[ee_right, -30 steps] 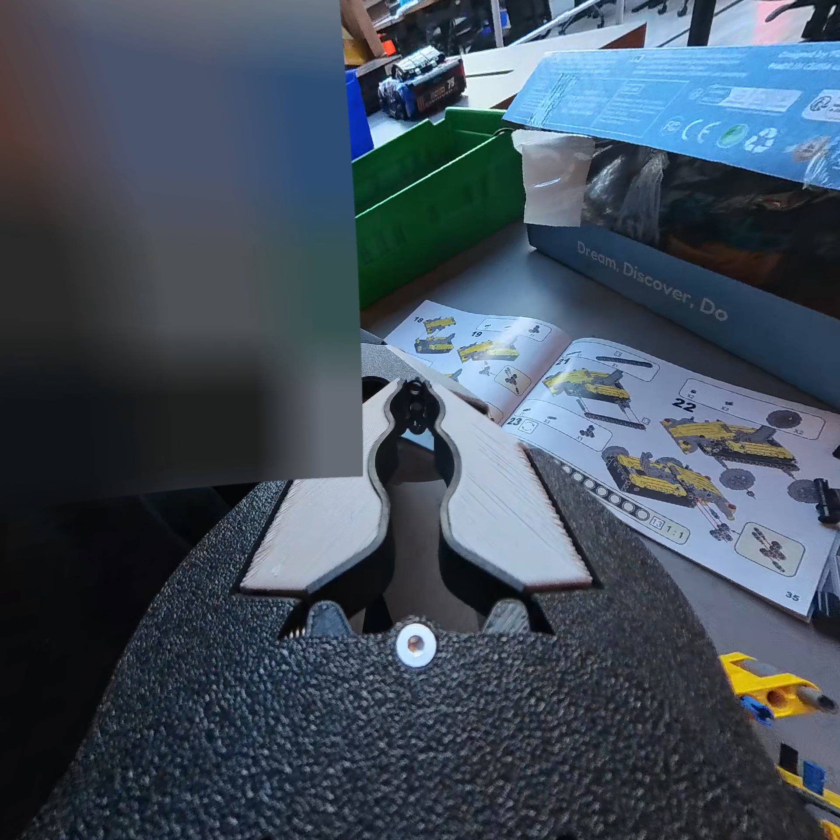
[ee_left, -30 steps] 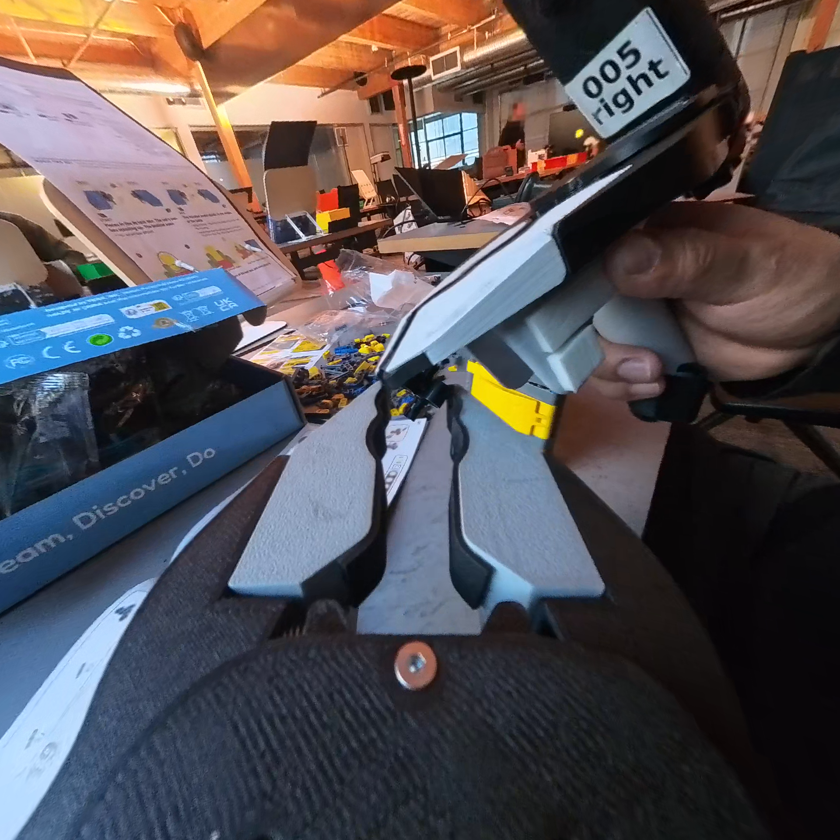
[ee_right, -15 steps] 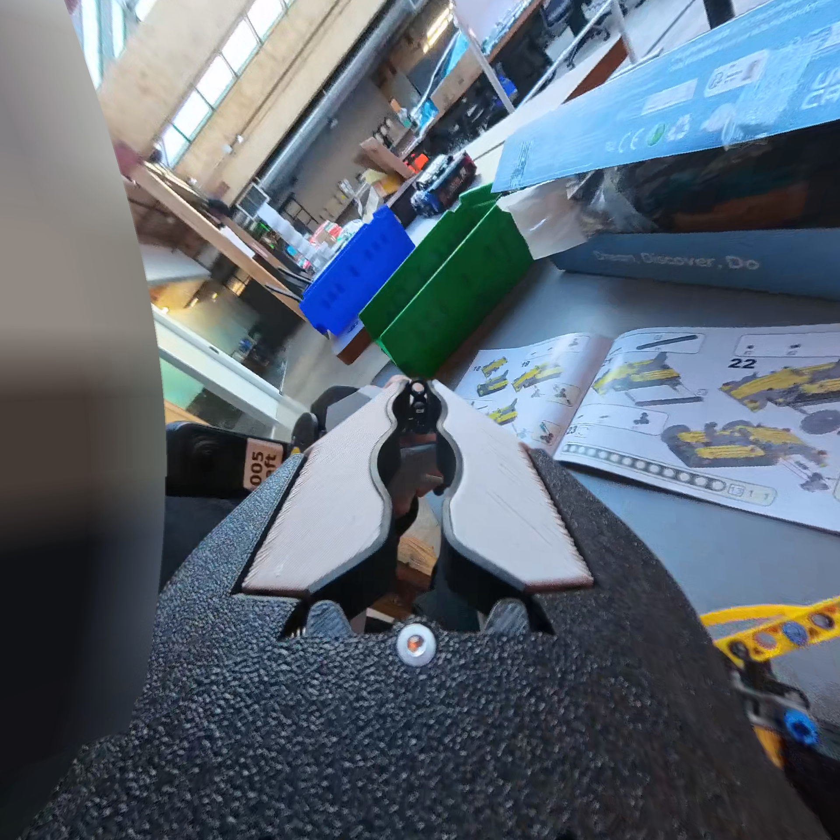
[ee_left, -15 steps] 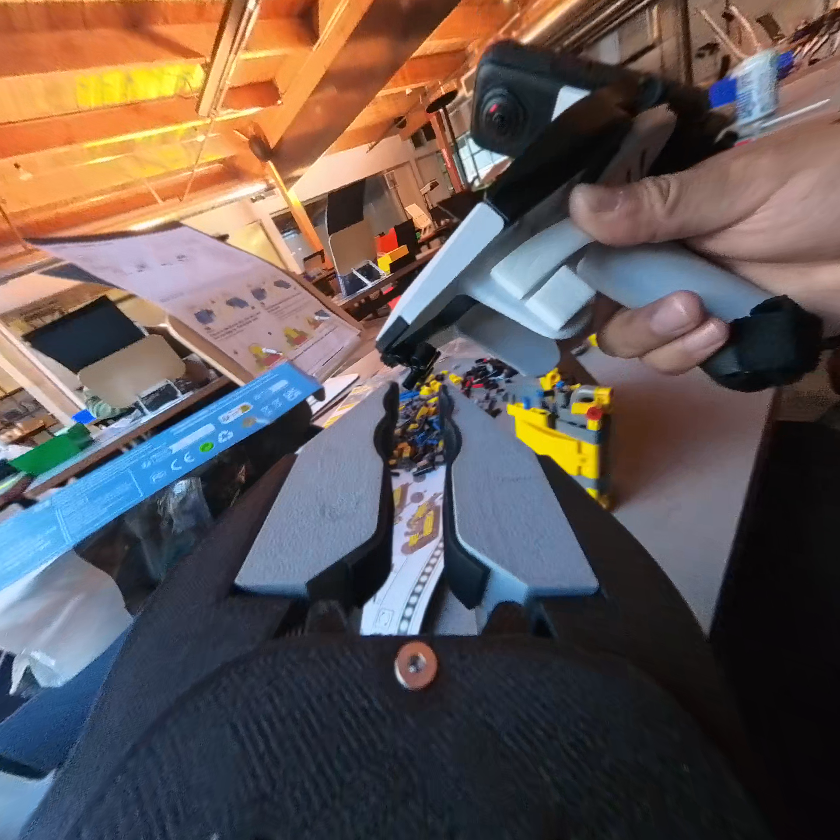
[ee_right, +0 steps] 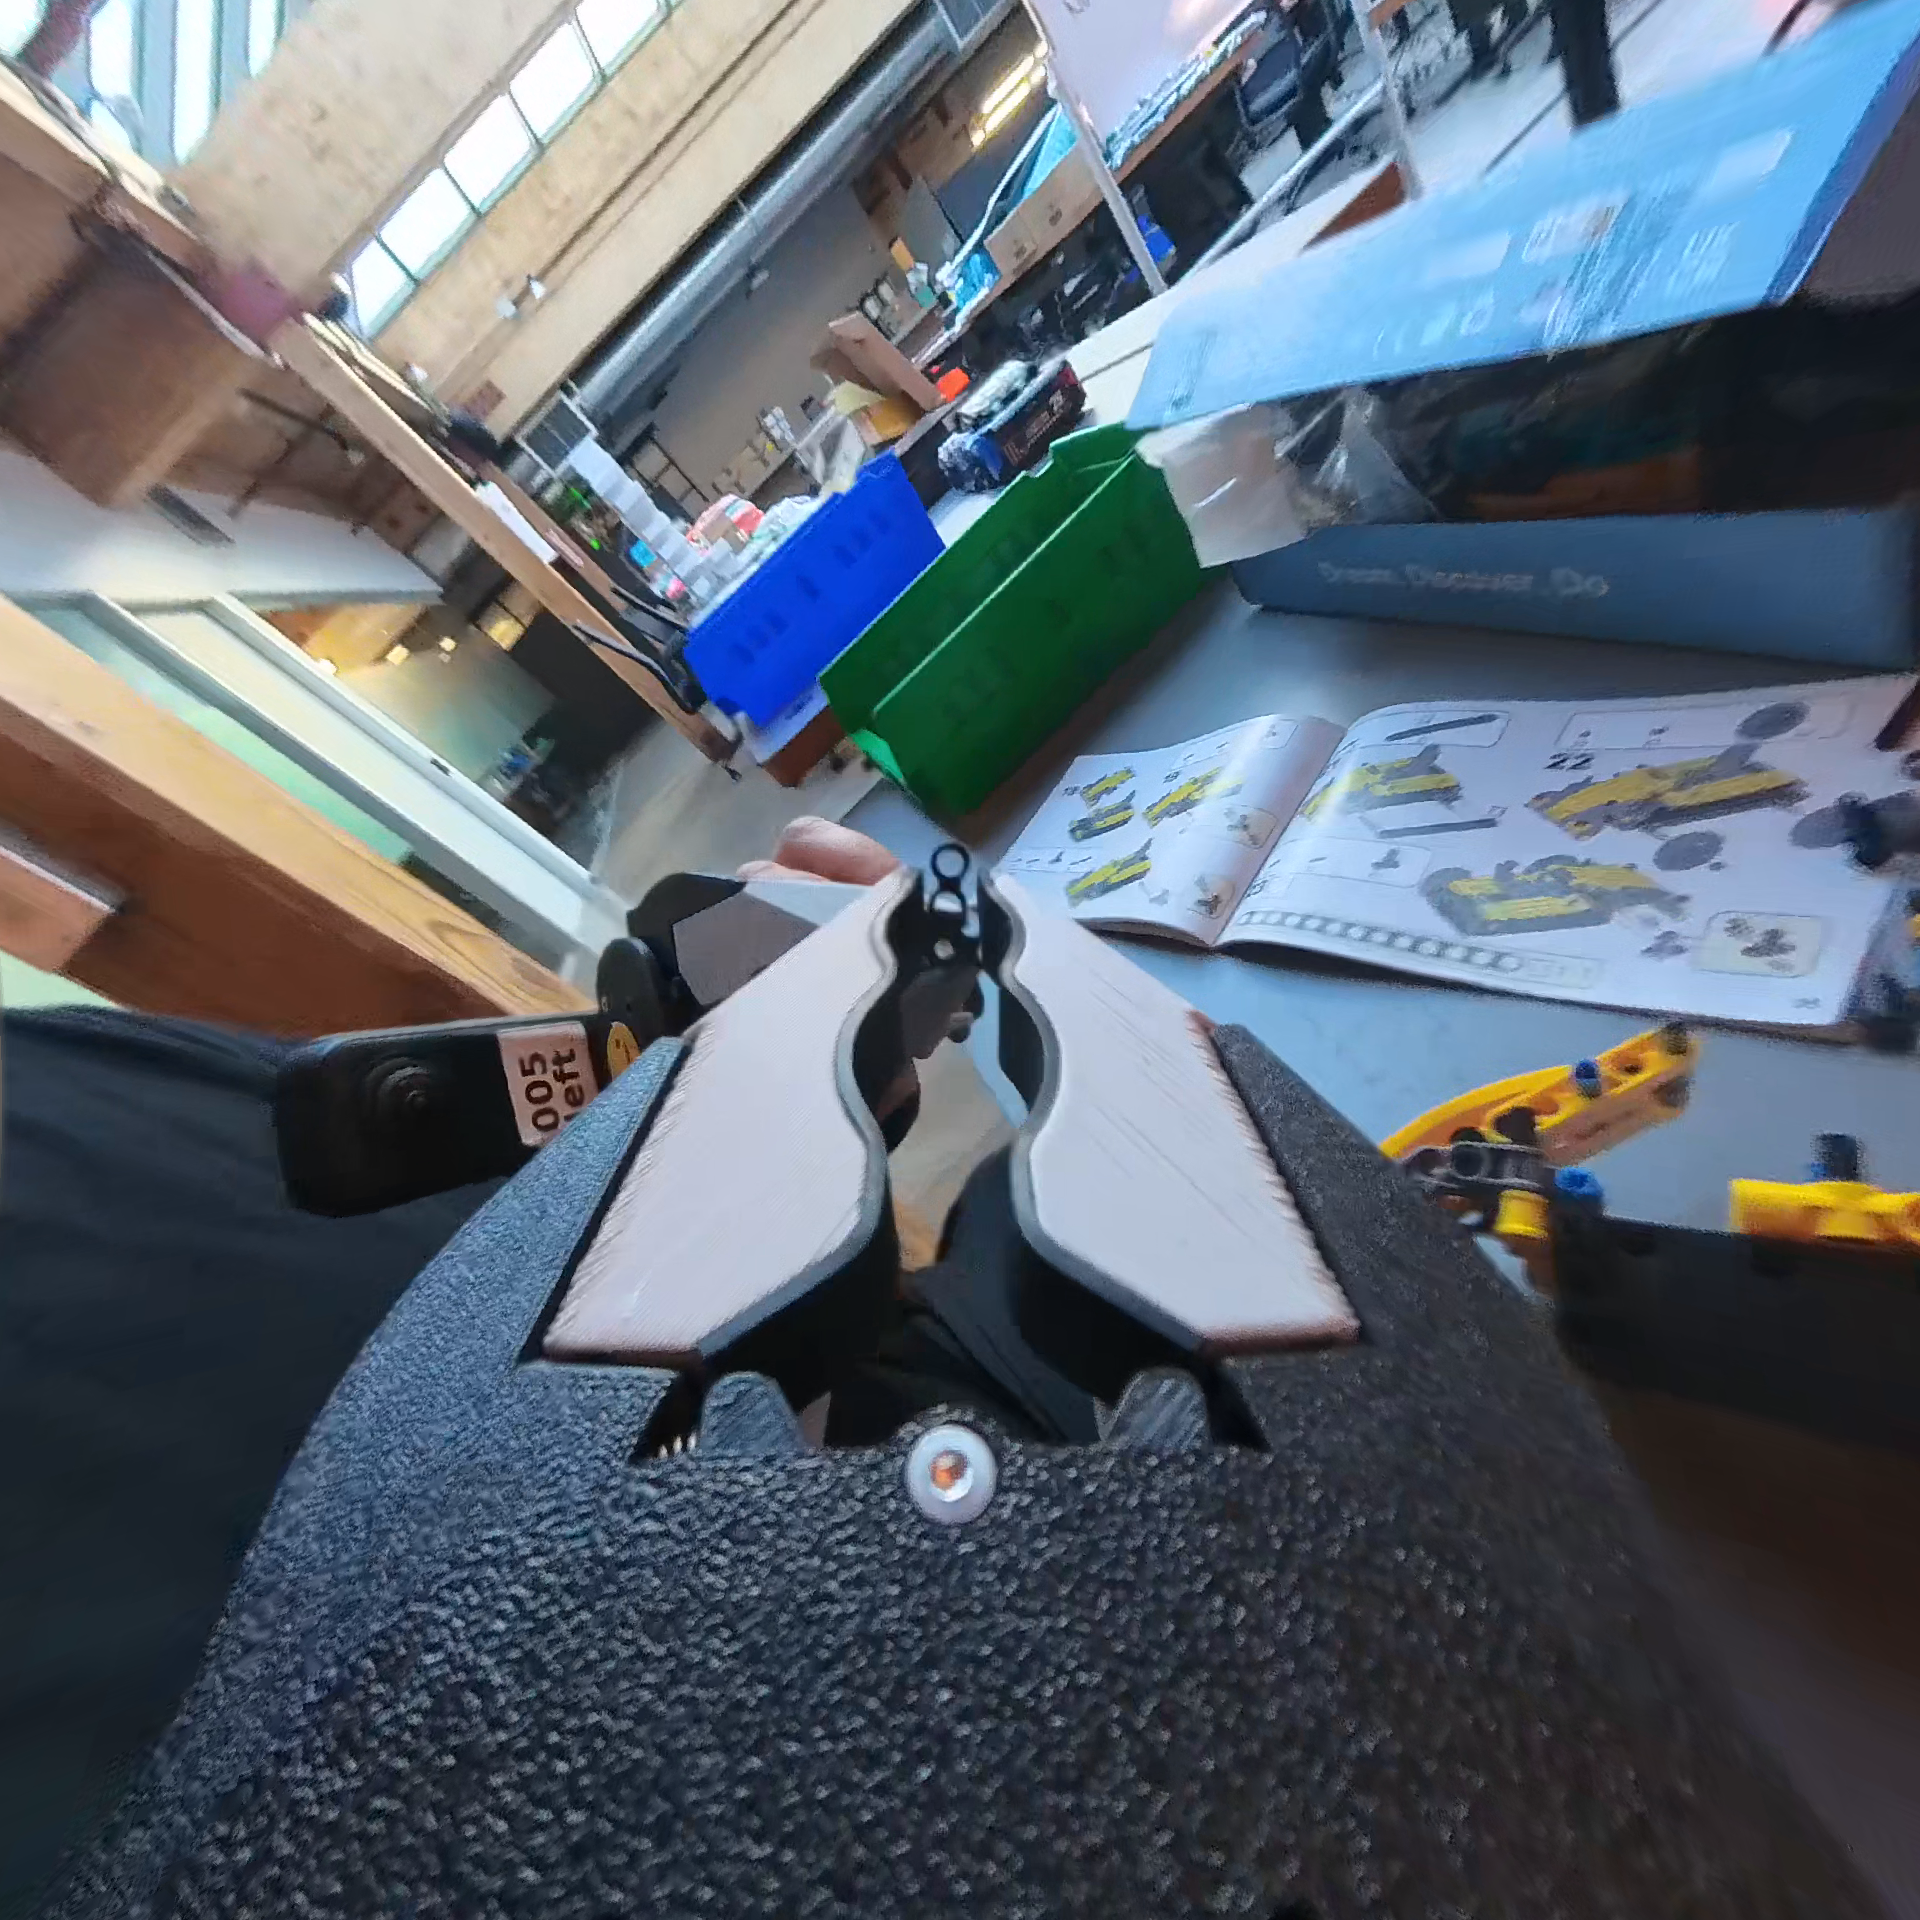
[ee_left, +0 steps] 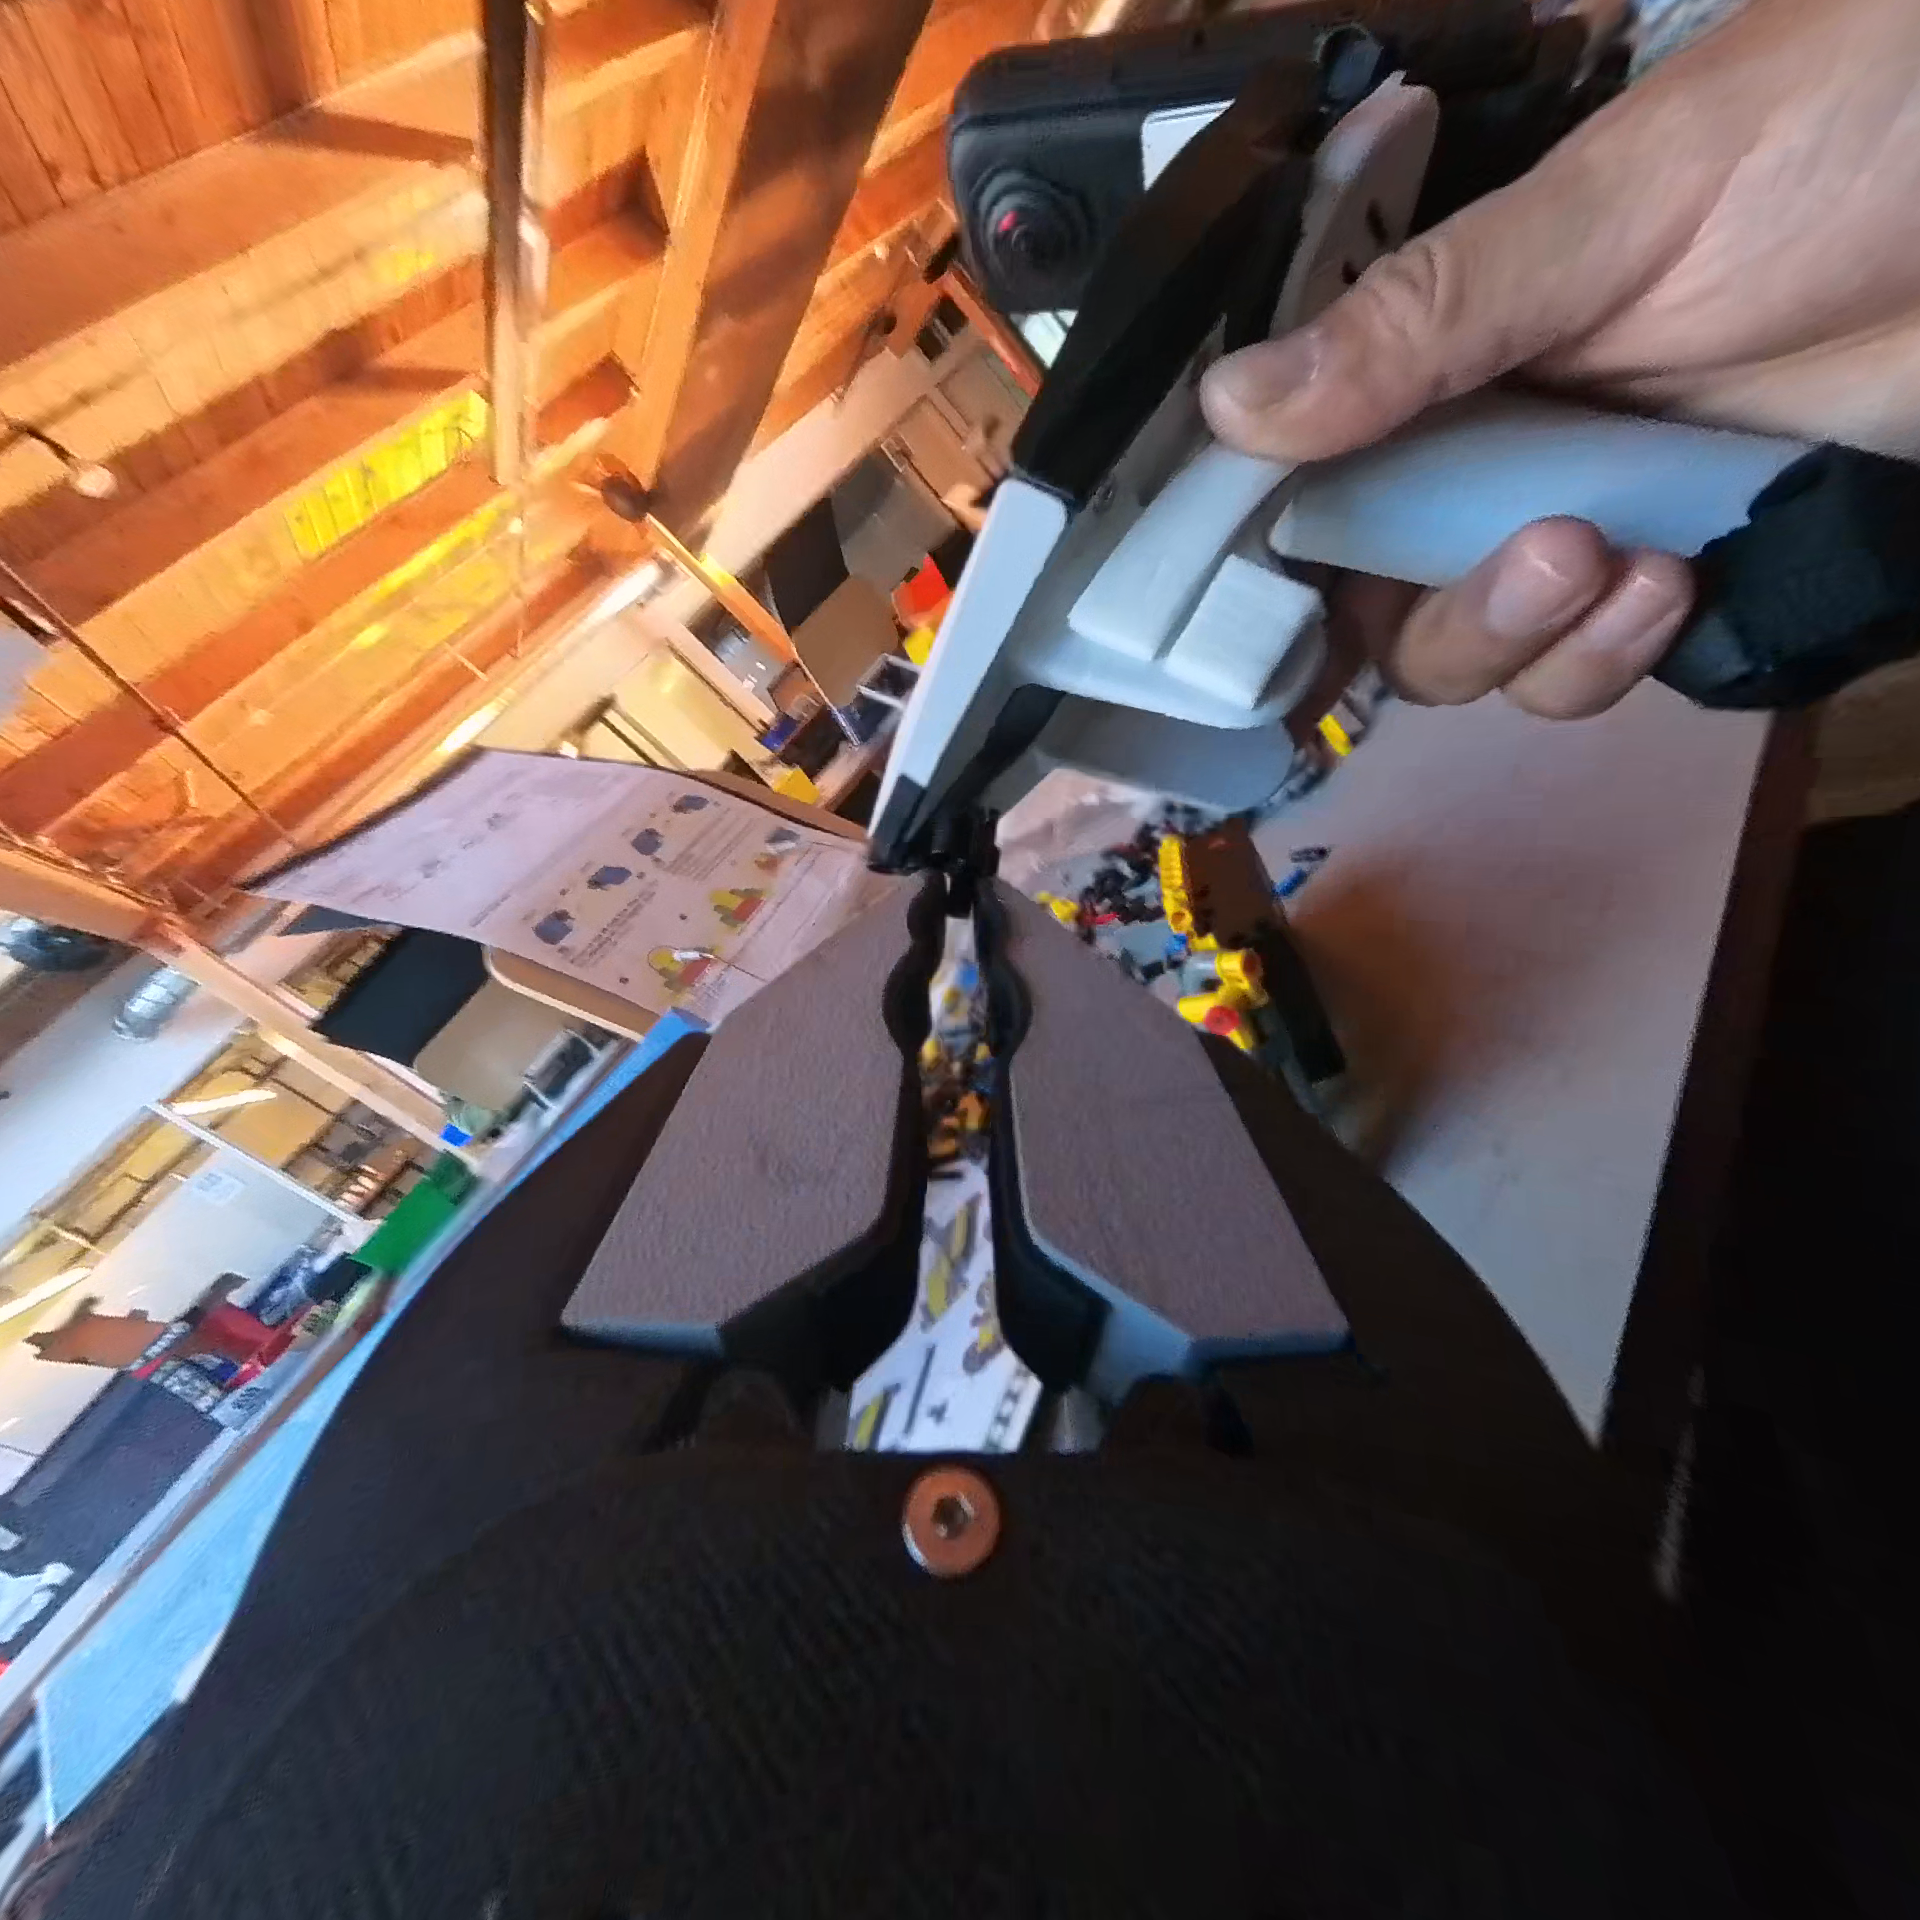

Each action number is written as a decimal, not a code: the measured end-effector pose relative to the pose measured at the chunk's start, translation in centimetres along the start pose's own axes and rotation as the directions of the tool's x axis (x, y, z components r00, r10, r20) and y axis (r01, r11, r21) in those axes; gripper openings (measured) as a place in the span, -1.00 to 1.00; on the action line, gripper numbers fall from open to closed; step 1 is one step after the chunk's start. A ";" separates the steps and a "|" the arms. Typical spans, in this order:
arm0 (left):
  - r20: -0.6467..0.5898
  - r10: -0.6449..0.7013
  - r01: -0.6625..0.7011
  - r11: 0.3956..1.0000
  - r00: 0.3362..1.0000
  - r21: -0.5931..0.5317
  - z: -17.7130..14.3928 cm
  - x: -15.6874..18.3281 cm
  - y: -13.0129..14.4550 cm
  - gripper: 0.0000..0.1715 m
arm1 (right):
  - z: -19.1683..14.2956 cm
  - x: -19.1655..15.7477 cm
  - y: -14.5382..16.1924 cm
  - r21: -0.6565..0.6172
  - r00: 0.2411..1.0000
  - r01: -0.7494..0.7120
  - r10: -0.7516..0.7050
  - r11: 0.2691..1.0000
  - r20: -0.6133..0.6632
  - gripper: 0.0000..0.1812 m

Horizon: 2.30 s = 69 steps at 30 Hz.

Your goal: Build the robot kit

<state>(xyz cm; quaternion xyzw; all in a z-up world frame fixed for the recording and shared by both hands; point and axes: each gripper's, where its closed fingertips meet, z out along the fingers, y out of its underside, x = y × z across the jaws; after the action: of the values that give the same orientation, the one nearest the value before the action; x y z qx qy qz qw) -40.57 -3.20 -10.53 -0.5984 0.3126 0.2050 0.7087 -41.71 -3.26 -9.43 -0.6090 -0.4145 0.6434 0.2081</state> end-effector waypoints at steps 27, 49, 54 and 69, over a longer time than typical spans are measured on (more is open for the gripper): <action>0.031 -0.173 0.174 0.984 0.985 -0.046 4.4 3.1 1.3 -0.77 | -5.7 4.9 -0.3 -0.048 0.910 0.304 -0.305 0.952 -0.281 -0.75; -0.222 -0.266 0.190 0.930 0.938 -0.313 7.5 8.0 6.7 -0.50 | -5.3 10.7 4.5 -0.336 0.861 0.212 -0.338 0.918 -0.380 -0.74; -0.227 -0.252 0.183 0.941 0.941 -0.286 7.3 8.0 6.3 -0.54 | -5.6 10.7 4.1 -0.352 0.832 0.249 -0.385 0.902 -0.400 -0.74; -0.280 -0.290 0.212 0.937 0.915 -0.277 7.2 8.1 6.4 -0.53 | -6.4 11.3 4.1 -0.358 0.847 0.292 -0.414 0.887 -0.334 -0.74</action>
<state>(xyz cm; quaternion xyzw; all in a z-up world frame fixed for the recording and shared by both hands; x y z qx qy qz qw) -37.61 4.45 -20.05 -0.7403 0.3150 0.0495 0.5919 -36.51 4.86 -19.02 -0.6639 -0.5597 0.3860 0.3116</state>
